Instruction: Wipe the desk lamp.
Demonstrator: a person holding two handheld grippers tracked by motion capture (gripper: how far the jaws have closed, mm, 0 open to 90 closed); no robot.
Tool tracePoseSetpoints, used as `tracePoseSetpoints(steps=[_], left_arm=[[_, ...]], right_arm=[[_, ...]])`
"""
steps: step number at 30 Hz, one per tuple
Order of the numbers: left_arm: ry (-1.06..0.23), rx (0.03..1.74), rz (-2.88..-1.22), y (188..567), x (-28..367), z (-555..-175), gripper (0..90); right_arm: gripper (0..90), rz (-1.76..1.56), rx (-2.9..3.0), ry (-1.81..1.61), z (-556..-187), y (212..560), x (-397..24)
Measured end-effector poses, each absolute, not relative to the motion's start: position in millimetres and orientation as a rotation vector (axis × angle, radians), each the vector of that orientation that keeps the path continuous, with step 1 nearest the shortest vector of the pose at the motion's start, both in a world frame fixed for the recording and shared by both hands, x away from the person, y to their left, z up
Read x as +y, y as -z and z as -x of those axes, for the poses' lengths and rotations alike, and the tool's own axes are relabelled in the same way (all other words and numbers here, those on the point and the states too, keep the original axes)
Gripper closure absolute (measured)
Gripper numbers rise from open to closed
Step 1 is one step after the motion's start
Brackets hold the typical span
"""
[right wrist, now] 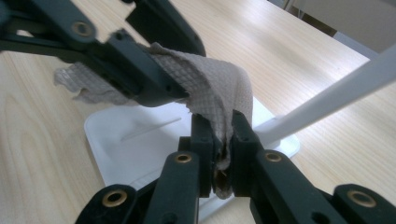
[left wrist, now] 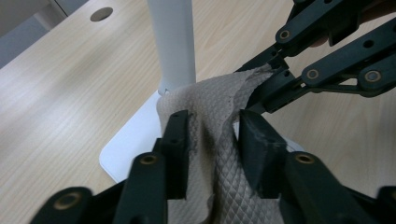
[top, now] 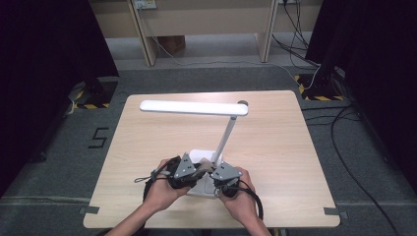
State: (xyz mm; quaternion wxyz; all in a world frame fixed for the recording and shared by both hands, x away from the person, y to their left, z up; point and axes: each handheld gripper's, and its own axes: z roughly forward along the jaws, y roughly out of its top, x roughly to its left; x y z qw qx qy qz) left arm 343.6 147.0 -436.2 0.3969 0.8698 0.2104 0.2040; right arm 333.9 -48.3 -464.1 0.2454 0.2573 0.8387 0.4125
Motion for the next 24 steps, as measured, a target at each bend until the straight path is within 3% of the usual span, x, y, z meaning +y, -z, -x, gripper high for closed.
tracePoseSetpoints(steps=[6, 14, 24], left_arm=[[-0.487, 0.575, -2.171, 436, 155, -338, 57.4], [-0.519, 0.636, -2.161, 439, 172, -340, 62.4], [-0.489, 0.751, -2.142, 473, 181, -349, 64.1]], right_arm=[[84.0, -0.756, 2.274, -1.108, -334, 461, -61], [84.0, -0.840, 2.204, -1.114, -333, 451, -90], [84.1, -0.922, 2.081, -1.126, -335, 433, -118]])
